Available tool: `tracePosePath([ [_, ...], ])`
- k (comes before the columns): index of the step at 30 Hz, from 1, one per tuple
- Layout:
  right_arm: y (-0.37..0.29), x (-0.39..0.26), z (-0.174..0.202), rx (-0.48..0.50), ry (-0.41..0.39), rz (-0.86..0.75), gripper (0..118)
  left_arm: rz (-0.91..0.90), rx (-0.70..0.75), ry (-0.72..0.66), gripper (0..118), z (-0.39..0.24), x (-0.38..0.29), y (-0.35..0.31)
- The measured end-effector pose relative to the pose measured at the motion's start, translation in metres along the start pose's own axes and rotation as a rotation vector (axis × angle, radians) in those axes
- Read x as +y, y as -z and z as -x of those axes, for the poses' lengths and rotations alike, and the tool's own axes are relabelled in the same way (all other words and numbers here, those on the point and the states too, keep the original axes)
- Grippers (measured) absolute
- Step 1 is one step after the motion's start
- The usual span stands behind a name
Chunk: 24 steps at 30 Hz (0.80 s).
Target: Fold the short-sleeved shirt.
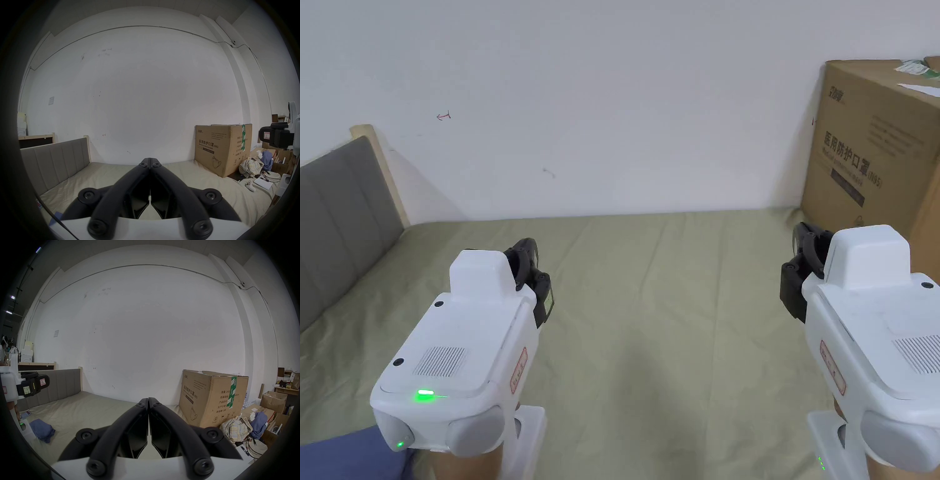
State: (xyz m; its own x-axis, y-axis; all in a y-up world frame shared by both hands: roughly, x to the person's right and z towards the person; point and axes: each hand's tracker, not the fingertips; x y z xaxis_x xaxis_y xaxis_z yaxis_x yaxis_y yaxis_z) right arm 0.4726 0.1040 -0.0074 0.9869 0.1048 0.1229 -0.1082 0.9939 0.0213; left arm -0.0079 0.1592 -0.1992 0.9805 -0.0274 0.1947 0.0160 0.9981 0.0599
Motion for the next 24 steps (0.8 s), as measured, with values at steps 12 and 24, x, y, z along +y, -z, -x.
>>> tracePosePath([
  [12, -0.0021, 0.0001, -0.0015, -0.007, 0.003, -0.001, 0, 0.005, -0.006, -0.02, 0, 0.002, -0.0007, 0.0007],
  [24, -0.0025, -0.002, -0.0015, 0.017, 0.029, 0.022, 47, -0.012, 0.061, 0.026, 75, -0.0009, -0.003, -0.0029],
])
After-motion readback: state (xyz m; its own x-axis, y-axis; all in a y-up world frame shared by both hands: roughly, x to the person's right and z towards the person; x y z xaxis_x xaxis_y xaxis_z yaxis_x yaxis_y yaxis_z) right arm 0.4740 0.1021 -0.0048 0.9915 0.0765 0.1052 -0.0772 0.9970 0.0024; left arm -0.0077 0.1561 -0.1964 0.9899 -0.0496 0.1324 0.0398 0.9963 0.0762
